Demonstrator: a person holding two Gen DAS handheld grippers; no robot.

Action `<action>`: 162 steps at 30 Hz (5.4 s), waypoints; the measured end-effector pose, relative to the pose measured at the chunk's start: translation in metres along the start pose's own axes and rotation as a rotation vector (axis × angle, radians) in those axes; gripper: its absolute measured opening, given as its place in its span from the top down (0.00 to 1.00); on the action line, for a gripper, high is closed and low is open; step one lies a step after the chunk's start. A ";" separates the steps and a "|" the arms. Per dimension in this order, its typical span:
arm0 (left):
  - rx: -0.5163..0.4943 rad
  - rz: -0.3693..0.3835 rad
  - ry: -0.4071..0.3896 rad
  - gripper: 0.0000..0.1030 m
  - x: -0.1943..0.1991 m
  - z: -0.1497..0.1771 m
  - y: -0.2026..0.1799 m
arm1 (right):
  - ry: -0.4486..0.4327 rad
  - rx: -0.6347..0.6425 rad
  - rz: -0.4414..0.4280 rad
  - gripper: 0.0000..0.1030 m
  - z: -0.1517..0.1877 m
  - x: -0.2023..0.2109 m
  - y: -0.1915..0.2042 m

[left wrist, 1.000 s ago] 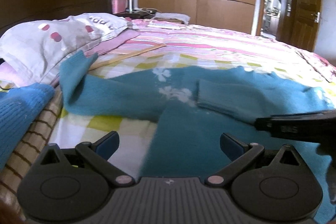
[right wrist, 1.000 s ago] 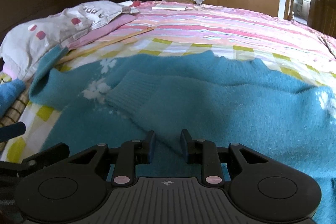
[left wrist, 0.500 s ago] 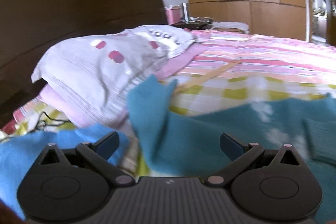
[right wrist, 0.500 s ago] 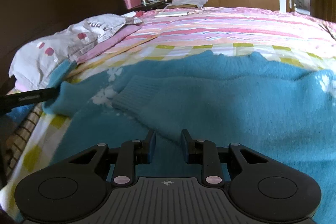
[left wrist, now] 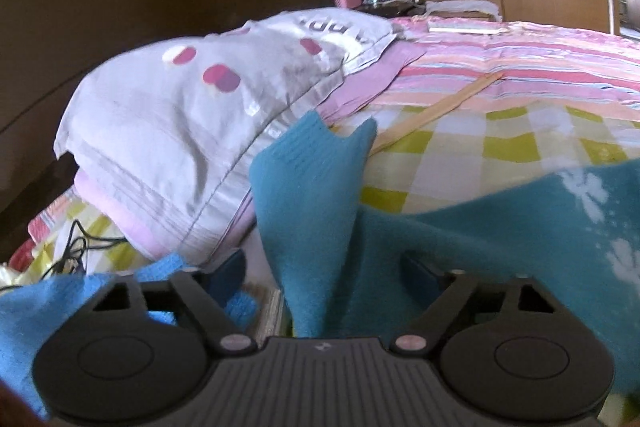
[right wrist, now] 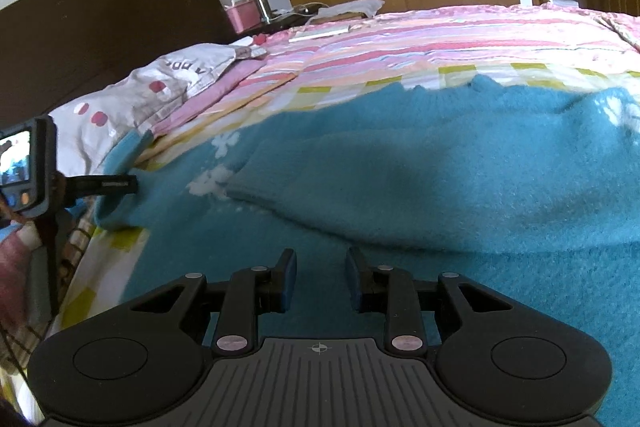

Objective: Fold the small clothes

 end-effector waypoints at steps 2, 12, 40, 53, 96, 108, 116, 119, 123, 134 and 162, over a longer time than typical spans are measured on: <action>0.007 -0.009 0.011 0.29 -0.005 0.001 0.002 | -0.002 -0.008 -0.011 0.72 0.000 0.001 0.000; 0.122 0.032 0.025 0.75 -0.010 -0.002 0.020 | 0.010 -0.023 -0.021 0.72 0.003 -0.002 -0.002; 0.417 0.459 -0.078 0.85 0.084 0.031 0.009 | 0.061 -0.012 -0.338 0.66 -0.073 -0.056 0.141; 0.371 0.485 -0.081 0.85 0.088 0.041 0.004 | 0.308 -0.218 -0.439 0.51 -0.078 -0.136 0.198; 0.002 0.641 -0.188 0.54 0.180 0.031 -0.136 | -0.206 -0.448 -0.020 0.92 -0.128 0.063 -0.117; -0.044 0.638 -0.106 0.54 0.176 0.060 -0.151 | -0.081 -0.586 0.043 0.80 -0.052 0.025 -0.159; -0.028 0.647 -0.123 0.53 0.180 0.056 -0.150 | -0.083 -0.616 0.078 0.83 -0.057 0.028 -0.167; -0.018 0.640 -0.131 0.53 0.179 0.055 -0.146 | -0.113 -0.539 0.105 0.89 -0.062 0.036 -0.159; -0.013 0.632 -0.102 0.53 0.169 0.060 -0.144 | -0.094 -0.486 0.165 0.89 -0.059 0.031 -0.159; -0.027 0.631 -0.119 0.53 0.174 0.060 -0.133 | -0.083 -0.312 0.260 0.80 -0.059 0.039 -0.144; -0.029 0.550 0.014 0.52 0.184 0.106 -0.064 | -0.045 -0.192 0.329 0.73 -0.047 0.053 -0.142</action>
Point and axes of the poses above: each gripper's, at about its wrist camera, not at the fingertips, and x roughly against the way its jaws point, y to its left, z to its underside, the point moved 9 cm from there along -x, roughly the way its jaws point, and after that the axes turned 1 degree about -x, right-handed, at the moved point
